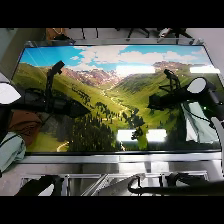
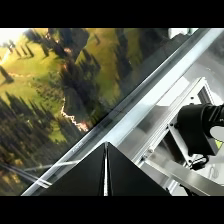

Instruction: Fold the shirts.

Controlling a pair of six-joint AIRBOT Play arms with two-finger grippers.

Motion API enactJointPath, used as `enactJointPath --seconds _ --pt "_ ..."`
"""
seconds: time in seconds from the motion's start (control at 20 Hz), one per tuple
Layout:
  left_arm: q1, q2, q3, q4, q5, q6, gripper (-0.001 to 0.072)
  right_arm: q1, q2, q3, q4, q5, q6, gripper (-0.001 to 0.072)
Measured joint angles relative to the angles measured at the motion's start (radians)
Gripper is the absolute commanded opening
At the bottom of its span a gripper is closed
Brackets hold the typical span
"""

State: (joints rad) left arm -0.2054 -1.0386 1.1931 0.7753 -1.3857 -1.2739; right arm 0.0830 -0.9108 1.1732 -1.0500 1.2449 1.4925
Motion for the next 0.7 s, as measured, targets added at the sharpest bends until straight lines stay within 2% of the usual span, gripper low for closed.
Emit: enactJointPath --seconds 0.25,0.7 --pt "-0.006 0.066 -0.111 0.014 0.079 0.003 0.0016 0.042 0.005 -0.012 -0.002 -0.007 -0.003 0.0016" --pt "-0.007 0.091 -0.142 0.014 0.108 0.002 0.0016 0.051 0.005 -0.014 0.000 -0.008 -0.005 0.0016"
